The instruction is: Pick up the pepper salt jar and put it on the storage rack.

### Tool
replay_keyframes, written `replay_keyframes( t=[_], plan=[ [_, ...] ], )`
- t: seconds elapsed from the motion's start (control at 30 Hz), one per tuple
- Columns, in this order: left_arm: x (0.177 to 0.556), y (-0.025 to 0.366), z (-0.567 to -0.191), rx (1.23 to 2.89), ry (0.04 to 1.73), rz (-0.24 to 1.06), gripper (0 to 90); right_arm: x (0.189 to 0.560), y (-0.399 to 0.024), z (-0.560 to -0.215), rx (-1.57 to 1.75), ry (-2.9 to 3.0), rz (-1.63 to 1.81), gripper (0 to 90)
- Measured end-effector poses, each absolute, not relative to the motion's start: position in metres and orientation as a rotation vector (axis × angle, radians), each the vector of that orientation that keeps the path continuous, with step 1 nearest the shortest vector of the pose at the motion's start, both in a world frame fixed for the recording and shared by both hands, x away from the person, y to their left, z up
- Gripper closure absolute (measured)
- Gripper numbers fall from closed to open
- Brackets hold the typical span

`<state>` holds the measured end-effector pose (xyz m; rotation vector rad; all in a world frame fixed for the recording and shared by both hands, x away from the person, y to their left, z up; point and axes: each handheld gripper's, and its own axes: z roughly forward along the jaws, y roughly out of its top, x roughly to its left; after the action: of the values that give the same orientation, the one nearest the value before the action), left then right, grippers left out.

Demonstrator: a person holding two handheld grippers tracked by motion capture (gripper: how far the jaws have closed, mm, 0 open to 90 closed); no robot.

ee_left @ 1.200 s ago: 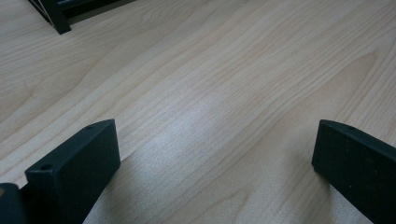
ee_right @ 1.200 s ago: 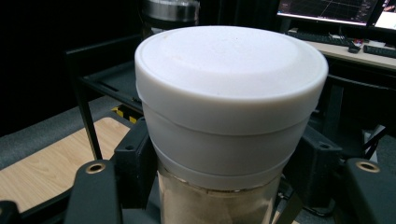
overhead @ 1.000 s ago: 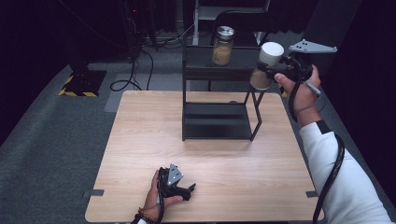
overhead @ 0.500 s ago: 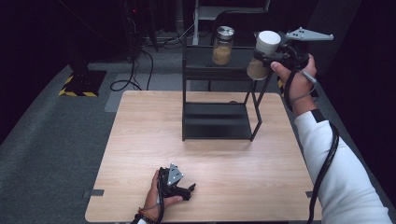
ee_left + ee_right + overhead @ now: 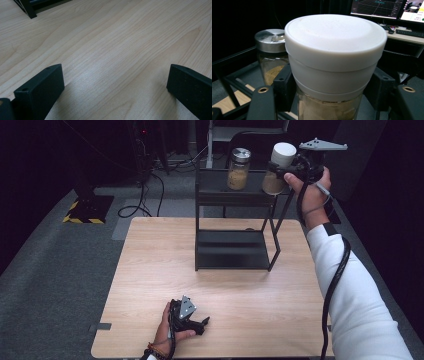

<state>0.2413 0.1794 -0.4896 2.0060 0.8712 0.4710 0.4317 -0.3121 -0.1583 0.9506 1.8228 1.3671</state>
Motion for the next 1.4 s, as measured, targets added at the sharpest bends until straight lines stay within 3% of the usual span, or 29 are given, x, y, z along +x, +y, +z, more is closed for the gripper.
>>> replay_keyframes(
  t=[1.03,1.4],
  plan=[
    [0.242,0.18,-0.49,2.007,0.867,0.47,1.1,0.459,-0.31,-0.173,0.973,1.797,1.388,34.4],
    [0.242,0.18,-0.49,2.008,0.865,0.469,1.2,0.452,-0.314,-0.174,0.909,1.791,1.358,9.1]
  ],
)
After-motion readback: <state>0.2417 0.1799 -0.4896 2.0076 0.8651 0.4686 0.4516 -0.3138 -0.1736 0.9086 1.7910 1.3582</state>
